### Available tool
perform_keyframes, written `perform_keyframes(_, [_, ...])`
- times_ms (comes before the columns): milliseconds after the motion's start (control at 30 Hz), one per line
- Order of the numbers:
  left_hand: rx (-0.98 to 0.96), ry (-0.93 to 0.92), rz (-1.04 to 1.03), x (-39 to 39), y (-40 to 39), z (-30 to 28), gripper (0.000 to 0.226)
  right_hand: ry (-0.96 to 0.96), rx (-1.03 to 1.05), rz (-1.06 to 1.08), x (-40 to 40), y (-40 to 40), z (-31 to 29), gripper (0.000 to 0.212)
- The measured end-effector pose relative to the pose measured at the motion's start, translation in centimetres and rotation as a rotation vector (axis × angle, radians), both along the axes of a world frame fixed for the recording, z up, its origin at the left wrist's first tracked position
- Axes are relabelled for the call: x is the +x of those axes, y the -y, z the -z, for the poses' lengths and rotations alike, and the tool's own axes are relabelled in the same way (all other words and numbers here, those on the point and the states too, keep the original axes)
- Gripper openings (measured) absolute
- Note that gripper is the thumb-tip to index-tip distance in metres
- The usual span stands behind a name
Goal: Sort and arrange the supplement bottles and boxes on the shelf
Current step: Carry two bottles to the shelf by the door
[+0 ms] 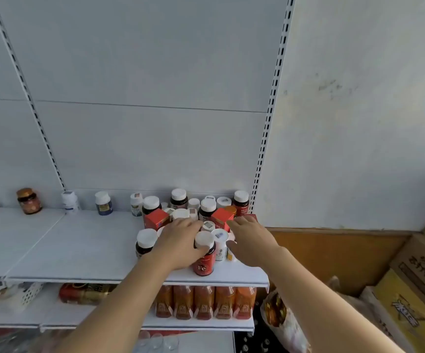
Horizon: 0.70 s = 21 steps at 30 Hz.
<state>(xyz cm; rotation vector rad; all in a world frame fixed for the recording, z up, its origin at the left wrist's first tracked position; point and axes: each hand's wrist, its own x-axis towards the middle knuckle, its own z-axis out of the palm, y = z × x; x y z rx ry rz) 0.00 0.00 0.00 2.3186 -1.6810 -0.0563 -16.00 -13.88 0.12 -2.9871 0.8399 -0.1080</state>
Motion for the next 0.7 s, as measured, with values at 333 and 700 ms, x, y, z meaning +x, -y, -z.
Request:
perform_keyframes(333, [0.037, 0.043, 0.184, 2.7, 2.3, 3.8, 0.063, -0.015, 0.049, 0.012, 3.0, 1.5, 5.0, 0.049])
perform_keyframes(700, [-0.021, -0.153, 0.164, 3.1, 2.5, 4.4, 0.058, 0.241, 0.083, -0.051, 3.4, 2.7, 6.7, 0.030])
